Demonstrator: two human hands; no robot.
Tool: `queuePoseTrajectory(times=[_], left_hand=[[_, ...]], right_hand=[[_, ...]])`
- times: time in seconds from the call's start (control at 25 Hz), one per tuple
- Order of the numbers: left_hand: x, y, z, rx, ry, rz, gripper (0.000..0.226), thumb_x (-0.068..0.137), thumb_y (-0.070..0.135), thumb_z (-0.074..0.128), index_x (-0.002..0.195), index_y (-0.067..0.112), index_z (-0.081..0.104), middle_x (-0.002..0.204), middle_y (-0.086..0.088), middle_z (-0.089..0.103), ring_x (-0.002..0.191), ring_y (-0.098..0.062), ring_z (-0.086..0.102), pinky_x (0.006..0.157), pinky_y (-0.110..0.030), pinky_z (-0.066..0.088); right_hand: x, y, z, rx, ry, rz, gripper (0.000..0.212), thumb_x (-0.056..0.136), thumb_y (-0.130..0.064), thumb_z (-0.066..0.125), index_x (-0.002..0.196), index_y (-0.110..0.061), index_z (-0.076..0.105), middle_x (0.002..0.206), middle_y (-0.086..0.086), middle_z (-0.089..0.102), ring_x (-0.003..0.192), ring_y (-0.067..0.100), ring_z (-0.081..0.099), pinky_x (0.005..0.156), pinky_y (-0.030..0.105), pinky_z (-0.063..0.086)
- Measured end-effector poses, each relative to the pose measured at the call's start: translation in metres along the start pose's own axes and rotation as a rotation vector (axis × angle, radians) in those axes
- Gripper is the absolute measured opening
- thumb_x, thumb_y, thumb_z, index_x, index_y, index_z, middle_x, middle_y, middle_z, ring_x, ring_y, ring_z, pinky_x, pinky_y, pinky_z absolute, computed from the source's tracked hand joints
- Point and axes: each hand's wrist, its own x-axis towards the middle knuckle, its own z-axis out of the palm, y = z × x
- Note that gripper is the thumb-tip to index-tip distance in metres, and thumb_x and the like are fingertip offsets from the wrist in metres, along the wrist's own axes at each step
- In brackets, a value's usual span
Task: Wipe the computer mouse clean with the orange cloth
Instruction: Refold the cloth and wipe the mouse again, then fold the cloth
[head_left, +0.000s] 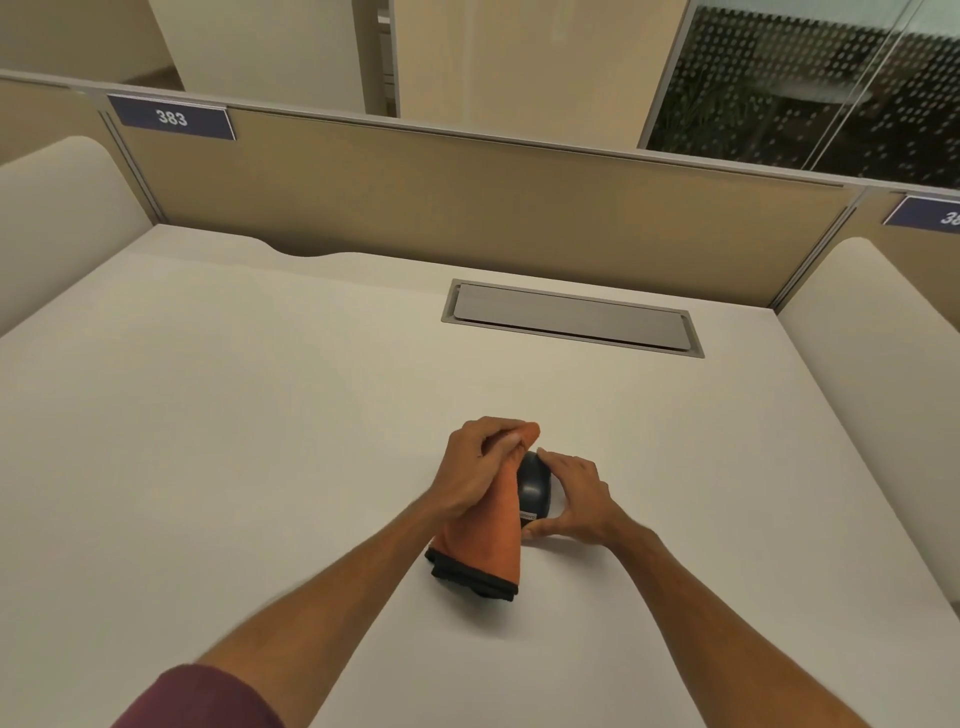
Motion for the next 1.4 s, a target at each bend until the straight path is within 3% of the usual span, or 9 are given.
queuePoseTrajectory(times=[0.16, 0.4, 0.52, 0.64, 0.76, 1.04, 1.12, 1.28, 1.4], left_hand=[[-0.006, 0.007, -0.014, -0.248, 0.036, -0.044, 0.027, 0.096, 0.026, 0.058, 0.121, 0.021, 0.067, 0.121, 0.005, 0.067, 0.109, -0.005, 0.062, 0.094, -0.02, 0.051], [-0.008, 0.013, -0.04, -0.338, 0.034, -0.041, 0.024, 0.096, 0.02, 0.058, 0.118, 0.02, 0.068, 0.118, 0.004, 0.068, 0.111, -0.013, 0.063, 0.096, -0.027, 0.053], [-0.008, 0.017, -0.056, -0.361, 0.035, -0.002, 0.024, 0.096, 0.018, 0.058, 0.118, 0.018, 0.068, 0.117, 0.003, 0.07, 0.109, -0.013, 0.065, 0.095, -0.028, 0.054], [-0.007, 0.027, -0.069, -0.382, 0.049, 0.031, 0.023, 0.096, 0.018, 0.058, 0.116, 0.019, 0.067, 0.115, 0.003, 0.07, 0.107, -0.016, 0.066, 0.092, -0.029, 0.056], [-0.007, 0.037, -0.084, -0.387, 0.086, 0.054, 0.021, 0.095, 0.02, 0.059, 0.113, 0.024, 0.067, 0.114, 0.003, 0.07, 0.105, -0.018, 0.066, 0.09, -0.032, 0.057], [-0.006, 0.049, -0.133, -0.368, 0.12, 0.131, 0.027, 0.087, 0.022, 0.07, 0.113, 0.029, 0.068, 0.133, 0.005, 0.058, 0.12, -0.011, 0.056, 0.102, -0.035, 0.049], [-0.005, 0.052, -0.146, -0.391, 0.118, 0.118, 0.04, 0.082, 0.024, 0.076, 0.119, 0.034, 0.064, 0.141, 0.008, 0.05, 0.127, -0.012, 0.049, 0.102, -0.032, 0.046], [-0.002, 0.053, -0.172, -0.443, 0.036, 0.044, 0.09, 0.061, 0.025, 0.088, 0.139, 0.031, 0.044, 0.13, 0.004, 0.056, 0.113, -0.012, 0.06, 0.086, -0.023, 0.054], [0.006, 0.054, -0.192, -0.359, 0.011, 0.016, 0.098, 0.048, 0.031, 0.094, 0.135, 0.03, 0.048, 0.12, -0.003, 0.063, 0.108, -0.021, 0.064, 0.086, -0.029, 0.057]], right_hand=[[0.0, -0.005, -0.001, -0.058, -0.02, 0.003, 0.112, 0.061, -0.064, 0.075, 0.148, -0.024, 0.017, 0.155, -0.003, 0.025, 0.141, 0.023, 0.02, 0.113, 0.044, 0.022], [-0.001, -0.007, -0.018, -0.051, -0.084, 0.018, 0.121, 0.06, -0.071, 0.071, 0.151, -0.027, 0.003, 0.16, -0.003, 0.008, 0.146, 0.025, 0.008, 0.118, 0.048, 0.017], [0.003, -0.034, -0.039, 0.148, 0.166, -0.038, 0.078, 0.079, -0.057, 0.063, 0.144, -0.029, 0.032, 0.154, -0.003, 0.029, 0.141, 0.022, 0.026, 0.112, 0.043, 0.03], [0.011, -0.084, -0.061, 0.448, 0.244, -0.129, 0.037, 0.085, -0.044, 0.062, 0.119, -0.028, 0.06, 0.123, -0.009, 0.06, 0.112, 0.011, 0.057, 0.093, 0.029, 0.05], [0.017, -0.121, -0.07, 0.525, 0.23, -0.234, 0.036, 0.08, -0.04, 0.07, 0.112, -0.023, 0.064, 0.106, -0.009, 0.067, 0.098, 0.007, 0.065, 0.075, 0.013, 0.052], [0.026, -0.164, -0.077, 0.565, 0.316, -0.36, 0.031, 0.078, -0.038, 0.071, 0.106, -0.025, 0.068, 0.101, -0.008, 0.071, 0.096, 0.005, 0.065, 0.076, 0.014, 0.052], [0.027, -0.175, -0.08, 0.569, 0.332, -0.379, 0.025, 0.079, -0.036, 0.071, 0.104, -0.031, 0.068, 0.099, -0.013, 0.07, 0.095, 0.003, 0.063, 0.076, 0.015, 0.051], [0.035, -0.193, -0.09, 0.477, 0.342, -0.43, 0.03, 0.082, -0.026, 0.071, 0.112, -0.024, 0.067, 0.102, -0.004, 0.071, 0.094, 0.011, 0.064, 0.089, 0.029, 0.05], [0.045, -0.202, -0.102, 0.368, 0.334, -0.449, 0.017, 0.084, -0.023, 0.069, 0.099, -0.015, 0.07, 0.093, 0.0, 0.072, 0.09, 0.015, 0.065, 0.087, 0.035, 0.053]])
